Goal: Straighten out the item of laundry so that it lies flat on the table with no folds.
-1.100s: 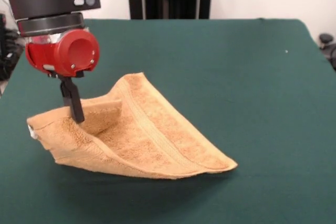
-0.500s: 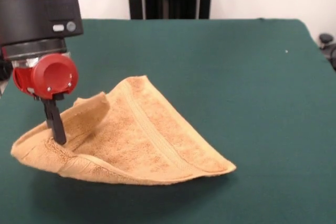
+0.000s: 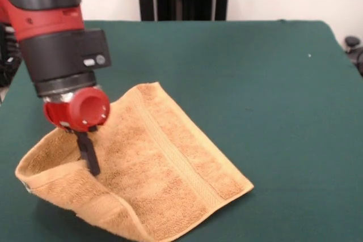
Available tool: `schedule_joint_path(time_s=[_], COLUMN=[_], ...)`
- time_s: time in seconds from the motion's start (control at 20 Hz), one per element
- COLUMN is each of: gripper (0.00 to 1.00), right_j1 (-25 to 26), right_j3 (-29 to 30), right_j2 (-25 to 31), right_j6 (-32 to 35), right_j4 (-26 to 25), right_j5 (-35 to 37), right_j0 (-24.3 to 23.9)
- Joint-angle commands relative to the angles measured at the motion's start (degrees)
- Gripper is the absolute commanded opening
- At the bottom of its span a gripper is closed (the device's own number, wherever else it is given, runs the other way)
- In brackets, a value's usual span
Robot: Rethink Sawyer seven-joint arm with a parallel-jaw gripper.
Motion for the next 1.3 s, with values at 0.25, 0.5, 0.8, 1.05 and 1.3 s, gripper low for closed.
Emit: schedule_joint_path(time_s=[0.25,0.5,0.8,1.05,1.3], gripper=[0.0,0.0,0.0,0.0,0.0], right_j1=[5.6,5.3,6.1,8.1,9.5], right_j3=[-2.0,-3.4,-6.1,-9.6,-11.6], right_j2=[10.3,9.8,13.4,17.6,22.0], right_j6=[1.2,1.3,0.1,-2.0,-1.3], right_j4=[-7.2,-9.4,-13.4,-18.3,-22.7], right_j5=[-3.6,-3.6,-4.7,-6.6,-9.1], right_j0=[0.5,0.8,-0.5,-1.8,-2.9])
